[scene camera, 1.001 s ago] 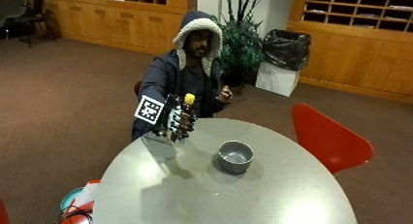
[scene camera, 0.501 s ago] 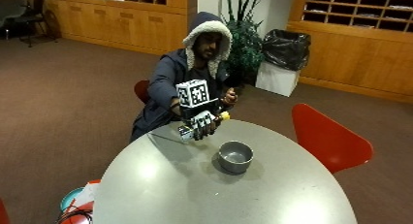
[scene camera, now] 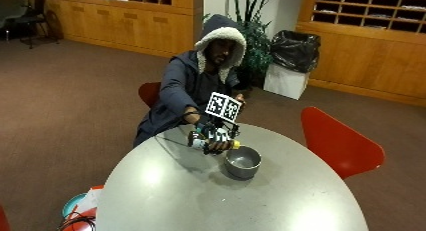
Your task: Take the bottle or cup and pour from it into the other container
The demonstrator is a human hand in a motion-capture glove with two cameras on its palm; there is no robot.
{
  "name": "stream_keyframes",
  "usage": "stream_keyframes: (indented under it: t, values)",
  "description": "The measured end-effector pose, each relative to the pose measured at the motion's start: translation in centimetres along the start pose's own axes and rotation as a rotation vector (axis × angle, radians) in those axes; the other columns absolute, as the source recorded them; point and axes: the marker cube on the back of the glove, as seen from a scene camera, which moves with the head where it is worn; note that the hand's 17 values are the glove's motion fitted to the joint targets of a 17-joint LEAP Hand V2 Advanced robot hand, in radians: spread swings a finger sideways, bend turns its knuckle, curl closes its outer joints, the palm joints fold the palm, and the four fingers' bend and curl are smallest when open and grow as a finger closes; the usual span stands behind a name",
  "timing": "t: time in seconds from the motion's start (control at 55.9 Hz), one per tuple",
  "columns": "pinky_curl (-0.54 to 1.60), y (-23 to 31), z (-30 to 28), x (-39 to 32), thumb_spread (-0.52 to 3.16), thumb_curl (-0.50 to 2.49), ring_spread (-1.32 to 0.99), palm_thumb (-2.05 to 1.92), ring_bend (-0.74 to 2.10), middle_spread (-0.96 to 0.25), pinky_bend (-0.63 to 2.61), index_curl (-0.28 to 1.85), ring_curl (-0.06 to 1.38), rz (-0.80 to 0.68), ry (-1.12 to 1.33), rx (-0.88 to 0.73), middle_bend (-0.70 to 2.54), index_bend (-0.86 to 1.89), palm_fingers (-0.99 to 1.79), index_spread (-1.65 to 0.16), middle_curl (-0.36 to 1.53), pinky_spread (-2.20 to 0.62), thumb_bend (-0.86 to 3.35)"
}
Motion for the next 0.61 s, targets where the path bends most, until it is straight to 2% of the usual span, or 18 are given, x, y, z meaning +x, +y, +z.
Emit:
stream_keyframes:
  t: [0.232,0.608]
  values:
    - [0.38,-1.0,0.5,-1.9,0.17,0.78,-0.2,1.0,0.65,-0.25,0.38,0.56,0.44,-0.053,0.159,-0.006,0.47,0.27,1.33,-0.26,0.54,-0.15,-0.04]
    - [0.38,-1.6,-0.8,-2.4,0.17,0.78,-0.2,1.0,0.64,-0.25,0.38,0.56,0.44,-0.06,0.191,-0.005,0.47,0.26,1.33,-0.26,0.54,-0.16,-0.04]
